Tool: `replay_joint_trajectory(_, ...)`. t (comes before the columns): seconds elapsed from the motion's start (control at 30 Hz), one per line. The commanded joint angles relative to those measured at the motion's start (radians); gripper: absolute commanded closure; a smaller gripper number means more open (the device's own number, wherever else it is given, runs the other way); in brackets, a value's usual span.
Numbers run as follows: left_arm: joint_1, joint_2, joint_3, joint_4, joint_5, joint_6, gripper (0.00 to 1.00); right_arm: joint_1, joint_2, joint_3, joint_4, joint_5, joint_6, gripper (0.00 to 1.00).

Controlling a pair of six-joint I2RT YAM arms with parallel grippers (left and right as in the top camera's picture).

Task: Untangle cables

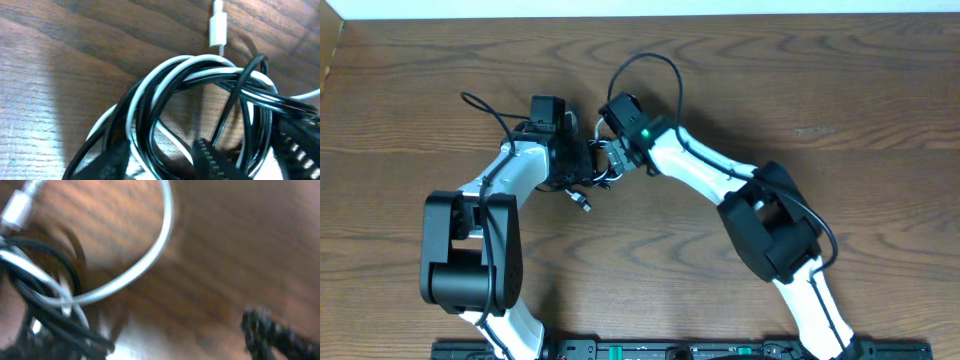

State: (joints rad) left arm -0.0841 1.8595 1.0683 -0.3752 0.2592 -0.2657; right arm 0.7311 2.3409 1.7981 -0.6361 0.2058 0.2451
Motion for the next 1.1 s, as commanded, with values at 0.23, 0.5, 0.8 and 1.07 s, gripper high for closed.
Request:
replay_joint_trajectory(0.23, -0.003, 0.041, -0.018, -0.004, -0.079, -0.016, 0.5, 0.02, 0.143, 0.028, -0.111, -0.124, 0.012, 0.01)
replay_joint_trajectory(0.5, -0.002, 0.074, -0.018, -0.016, -0.3, -0.072, 0.5, 0.009, 0.139, 0.03, -0.108, -0.172, -0.047, 0.01)
replay_joint_trajectory(0.8, 0.001, 0.074, -0.018, -0.035, -0.487, -0.072, 0.42, -0.07, 0.139, 0.03, -0.169, -0.153, 0.138, 0.07)
replay_joint_trajectory(1.07, 0.053, 0.075, -0.018, -0.039, -0.517, -0.072, 0.37, -0.116, 0.139, 0.03, -0.195, -0.145, 0.182, 0.01)
